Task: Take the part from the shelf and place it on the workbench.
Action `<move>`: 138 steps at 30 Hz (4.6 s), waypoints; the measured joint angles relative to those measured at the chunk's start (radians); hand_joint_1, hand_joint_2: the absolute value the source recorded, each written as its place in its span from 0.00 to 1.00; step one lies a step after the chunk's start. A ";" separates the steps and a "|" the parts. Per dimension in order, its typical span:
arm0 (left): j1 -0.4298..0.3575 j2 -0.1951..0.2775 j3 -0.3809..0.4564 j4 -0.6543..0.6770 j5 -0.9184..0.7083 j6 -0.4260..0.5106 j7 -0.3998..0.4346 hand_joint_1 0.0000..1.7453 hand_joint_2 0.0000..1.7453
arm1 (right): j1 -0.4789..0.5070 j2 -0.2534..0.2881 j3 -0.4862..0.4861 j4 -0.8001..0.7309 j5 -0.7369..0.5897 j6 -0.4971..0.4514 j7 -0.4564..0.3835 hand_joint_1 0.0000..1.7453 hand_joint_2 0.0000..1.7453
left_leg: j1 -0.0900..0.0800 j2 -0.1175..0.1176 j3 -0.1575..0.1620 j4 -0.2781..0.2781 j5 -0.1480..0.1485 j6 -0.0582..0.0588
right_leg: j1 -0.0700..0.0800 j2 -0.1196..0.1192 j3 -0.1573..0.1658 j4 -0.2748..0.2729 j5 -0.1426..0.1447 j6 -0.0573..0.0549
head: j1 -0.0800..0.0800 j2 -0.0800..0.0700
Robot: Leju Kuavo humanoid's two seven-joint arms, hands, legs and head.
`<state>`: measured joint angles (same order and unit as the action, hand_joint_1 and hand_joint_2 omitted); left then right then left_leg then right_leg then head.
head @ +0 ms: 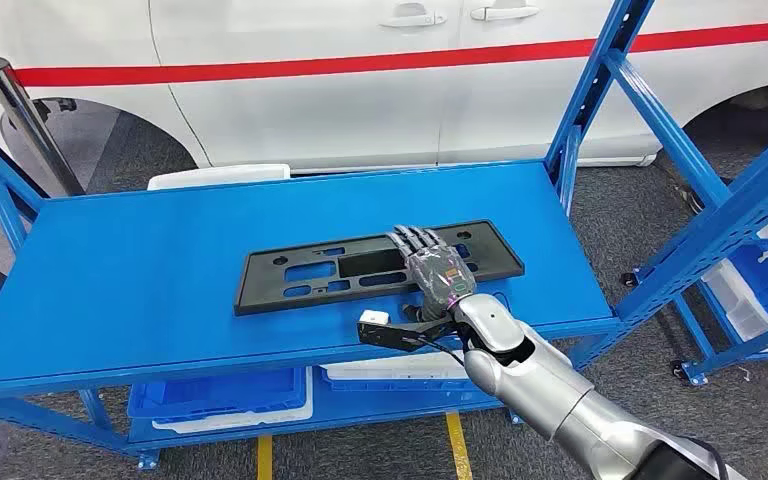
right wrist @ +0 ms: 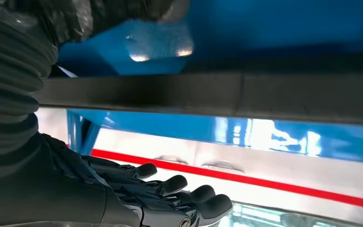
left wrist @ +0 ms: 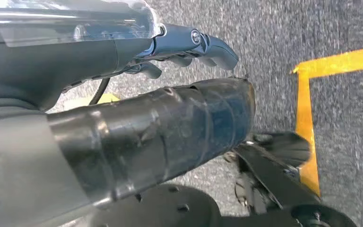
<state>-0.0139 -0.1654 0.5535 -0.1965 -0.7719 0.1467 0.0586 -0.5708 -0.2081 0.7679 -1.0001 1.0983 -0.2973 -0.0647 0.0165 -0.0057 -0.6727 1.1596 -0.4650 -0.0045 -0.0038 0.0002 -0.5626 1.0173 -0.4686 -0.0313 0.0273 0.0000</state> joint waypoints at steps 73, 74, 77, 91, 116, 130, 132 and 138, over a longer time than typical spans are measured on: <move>0.001 -0.006 0.102 0.000 0.052 -0.021 -0.060 0.00 1.00 | 0.129 -0.190 -0.113 -0.743 -0.425 0.074 -0.255 1.00 1.00 | -0.012 0.017 0.129 -0.154 -0.008 0.057 | 0.000 0.001 -0.120 0.088 0.000 0.044 | 0.004 0.000; 0.000 -0.006 0.102 0.000 0.052 -0.021 -0.061 0.00 1.00 | 0.131 -0.195 -0.112 -0.753 -0.451 0.090 -0.268 1.00 1.00 | -0.012 0.018 0.118 -0.155 0.002 0.061 | -0.003 0.002 -0.134 0.140 -0.049 0.048 | 0.004 0.000; 0.001 -0.006 0.102 0.000 0.051 -0.021 -0.061 0.00 1.00 | 0.154 -0.210 -0.107 -0.790 -0.559 0.149 -0.322 1.00 1.00 | -0.012 0.018 0.077 -0.146 0.026 0.061 | -0.010 0.001 -0.155 0.286 -0.126 0.060 | 0.004 0.000; 0.009 -0.004 0.103 0.000 0.048 -0.019 -0.058 0.00 1.00 | 0.185 -0.225 -0.098 -0.891 -0.630 0.181 -0.361 1.00 1.00 | -0.005 0.011 -0.039 0.077 -0.118 -0.004 | -0.009 -0.004 -0.036 0.013 0.016 -0.008 | 0.003 0.000; 0.006 -0.001 0.110 0.001 0.042 -0.018 -0.026 0.00 1.00 | 0.223 -0.253 -0.158 -0.870 -0.616 0.168 -0.326 1.00 1.00 | -0.012 0.126 0.042 -0.131 0.063 0.017 | 0.000 -0.055 0.046 0.011 -0.051 0.027 | 0.005 0.000; 0.008 0.004 0.119 0.001 0.044 -0.019 -0.025 0.00 1.00 | 0.213 -0.255 -0.159 -0.863 -0.628 0.194 -0.316 1.00 1.00 | -0.011 -0.064 0.220 -0.170 -0.084 0.028 | -0.004 0.095 -0.131 0.009 0.124 0.023 | 0.005 0.000; 0.006 0.002 0.120 0.001 0.045 -0.019 -0.025 0.00 1.00 | 0.209 -0.254 -0.159 -0.860 -0.630 0.200 -0.313 1.00 1.00 | -0.008 -0.040 0.208 -0.179 -0.064 0.033 | -0.004 0.107 -0.137 -0.001 0.139 0.037 | 0.005 0.000; 0.007 -0.001 0.126 0.001 0.045 -0.016 -0.026 0.00 1.00 | 0.197 -0.251 -0.159 -0.840 -0.635 0.207 -0.302 1.00 1.00 | -0.011 0.046 0.133 -0.178 0.001 0.055 | -0.015 0.004 -0.205 0.279 -0.067 0.056 | 0.009 0.000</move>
<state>-0.0066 -0.1660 0.6791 -0.1953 -0.7268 0.1309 0.0330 -0.3737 -0.4590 0.6085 -1.8401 0.4635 -0.0901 -0.3671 0.0054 0.0398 -0.5394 0.9814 -0.4641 0.0504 -0.0184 0.0047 -0.7679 1.2959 -0.5359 0.0250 0.0363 0.0000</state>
